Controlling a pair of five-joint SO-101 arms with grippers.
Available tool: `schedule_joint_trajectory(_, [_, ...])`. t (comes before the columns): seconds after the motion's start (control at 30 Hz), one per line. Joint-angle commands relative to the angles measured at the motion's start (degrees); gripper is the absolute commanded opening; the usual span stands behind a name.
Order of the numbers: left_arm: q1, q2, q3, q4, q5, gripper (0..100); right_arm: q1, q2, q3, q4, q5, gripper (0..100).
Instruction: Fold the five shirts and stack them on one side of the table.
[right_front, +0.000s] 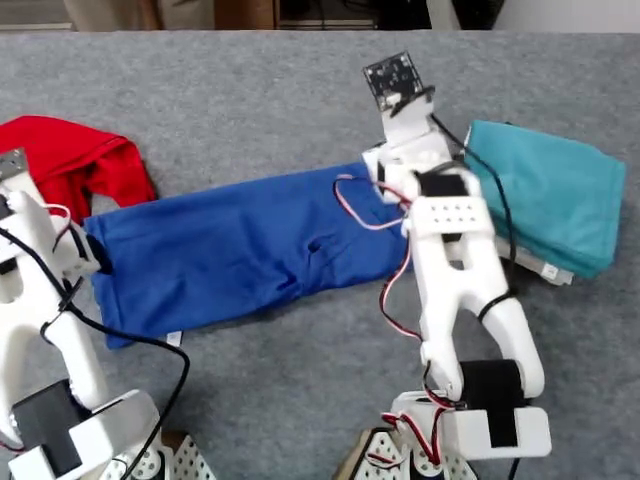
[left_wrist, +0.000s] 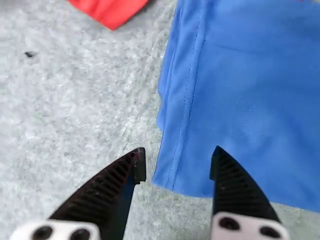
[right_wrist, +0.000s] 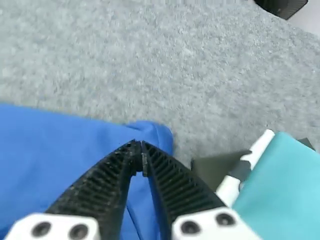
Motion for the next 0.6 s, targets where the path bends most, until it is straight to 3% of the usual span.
schedule_joint_trajectory(0.0, [-0.4, 0.6, 3.4, -4.9, -0.7, 22, 1.1, -0.6, 4.4, -10.5, -1.0, 0.5])
schedule_joint_trajectory(0.23, [-4.7, 7.8, 3.5, -11.1, -0.4, 22, 1.1, -0.5, 7.3, -15.3, -0.9, 0.5])
schedule_joint_trajectory(0.57, [-5.8, 18.0, -6.7, -8.4, 2.4, 22, 1.2, 4.2, 5.1, -15.3, -0.6, 0.5])
